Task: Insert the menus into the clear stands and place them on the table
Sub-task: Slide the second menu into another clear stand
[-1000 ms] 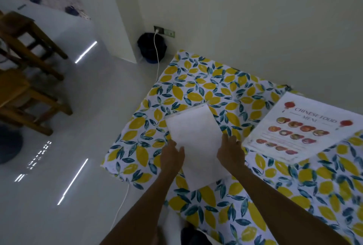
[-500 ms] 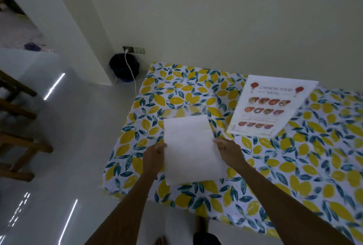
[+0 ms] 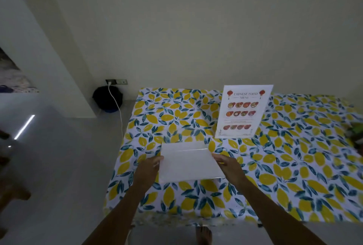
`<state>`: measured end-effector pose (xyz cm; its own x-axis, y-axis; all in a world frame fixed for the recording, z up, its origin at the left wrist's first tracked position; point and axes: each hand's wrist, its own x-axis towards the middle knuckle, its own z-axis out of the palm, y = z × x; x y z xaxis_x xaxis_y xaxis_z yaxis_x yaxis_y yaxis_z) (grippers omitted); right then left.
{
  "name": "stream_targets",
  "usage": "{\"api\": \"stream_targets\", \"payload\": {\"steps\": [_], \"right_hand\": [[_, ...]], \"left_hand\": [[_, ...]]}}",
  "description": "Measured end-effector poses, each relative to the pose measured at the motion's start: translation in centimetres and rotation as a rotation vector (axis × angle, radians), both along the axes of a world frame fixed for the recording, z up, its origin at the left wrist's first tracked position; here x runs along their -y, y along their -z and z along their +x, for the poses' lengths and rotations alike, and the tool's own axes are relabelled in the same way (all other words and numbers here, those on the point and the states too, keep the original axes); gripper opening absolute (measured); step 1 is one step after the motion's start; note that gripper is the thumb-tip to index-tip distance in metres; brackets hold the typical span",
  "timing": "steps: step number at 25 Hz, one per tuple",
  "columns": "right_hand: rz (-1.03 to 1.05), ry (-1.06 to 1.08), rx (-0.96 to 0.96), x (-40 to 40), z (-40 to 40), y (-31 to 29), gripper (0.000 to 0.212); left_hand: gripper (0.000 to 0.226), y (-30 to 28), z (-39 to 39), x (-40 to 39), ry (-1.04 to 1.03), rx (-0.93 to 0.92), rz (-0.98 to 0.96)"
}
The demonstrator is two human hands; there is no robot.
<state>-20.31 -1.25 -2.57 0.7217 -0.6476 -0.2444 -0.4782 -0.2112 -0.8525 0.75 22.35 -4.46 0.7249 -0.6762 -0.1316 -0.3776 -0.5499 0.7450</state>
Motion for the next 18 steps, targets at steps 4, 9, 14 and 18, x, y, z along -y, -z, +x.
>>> {"api": "stream_targets", "payload": {"steps": [4,9,14,18], "right_hand": [[-0.064,0.014,-0.013,1.2,1.5,-0.6,0.029],[-0.268,-0.048,0.041,4.3,5.0,-2.2,0.012],[-0.289,0.01,0.087,8.5,9.6,-2.2,0.014],[-0.396,-0.001,0.087,11.0,12.8,-1.5,0.027]], "left_hand": [[0.037,-2.0,1.8,1.1,0.082,0.192,0.049],[0.03,-3.5,6.0,4.6,0.043,0.185,0.133],[0.01,-5.8,9.5,8.8,-0.043,0.177,0.152],[0.034,-4.2,12.9,11.4,-0.041,0.21,0.181]]}}
